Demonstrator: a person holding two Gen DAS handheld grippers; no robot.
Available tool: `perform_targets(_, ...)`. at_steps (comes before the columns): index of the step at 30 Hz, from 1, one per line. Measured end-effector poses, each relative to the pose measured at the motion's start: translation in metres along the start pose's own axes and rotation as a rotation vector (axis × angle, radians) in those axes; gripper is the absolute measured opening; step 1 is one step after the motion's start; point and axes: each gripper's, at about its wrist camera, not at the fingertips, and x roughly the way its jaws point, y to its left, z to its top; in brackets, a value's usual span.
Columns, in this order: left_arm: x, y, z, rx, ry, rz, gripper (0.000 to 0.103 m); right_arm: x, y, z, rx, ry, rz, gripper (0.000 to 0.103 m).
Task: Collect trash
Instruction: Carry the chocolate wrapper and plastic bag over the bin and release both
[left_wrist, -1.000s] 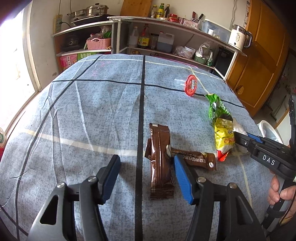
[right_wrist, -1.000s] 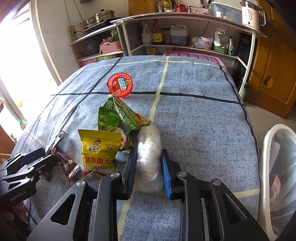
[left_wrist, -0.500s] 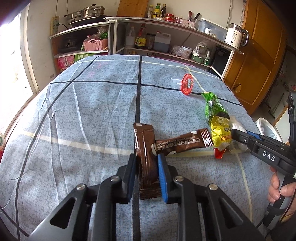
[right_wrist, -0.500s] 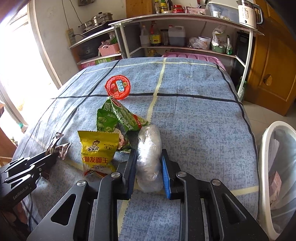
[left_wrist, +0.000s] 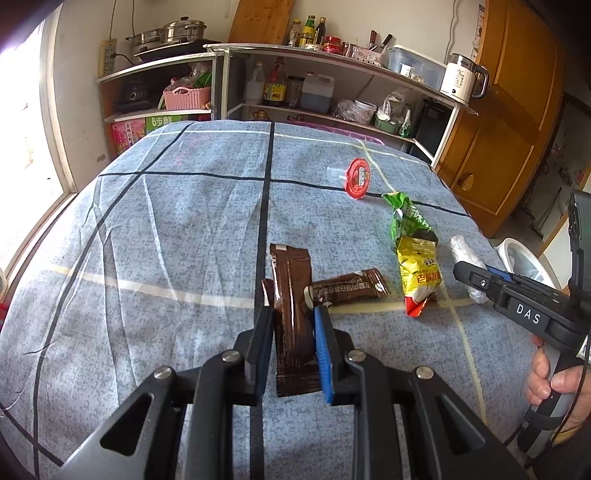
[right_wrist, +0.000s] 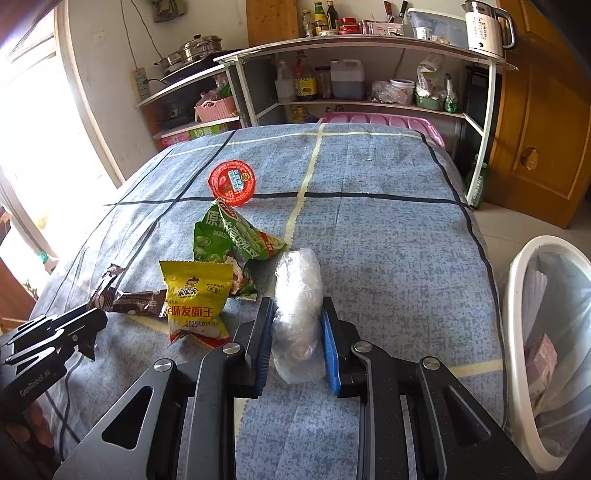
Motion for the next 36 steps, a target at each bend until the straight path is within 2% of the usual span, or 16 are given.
perform_targets(12,-0.025,-0.025,0.01,0.04,-0.052,-0.034,0.023,-0.037,-0.012,-0.004,0.025,-0.068,0.015,0.025)
perform_targets(23,-0.033,-0.078,0.019,0.107,-0.079,-0.108,0.023,-0.072,-0.048,-0.009,0.071,-0.122,-0.018,0.025)
perform_targets(36,-0.027,-0.156,0.027,0.225,-0.074,-0.21,0.023,-0.112,-0.106,-0.023,0.143,-0.167,-0.102,0.025)
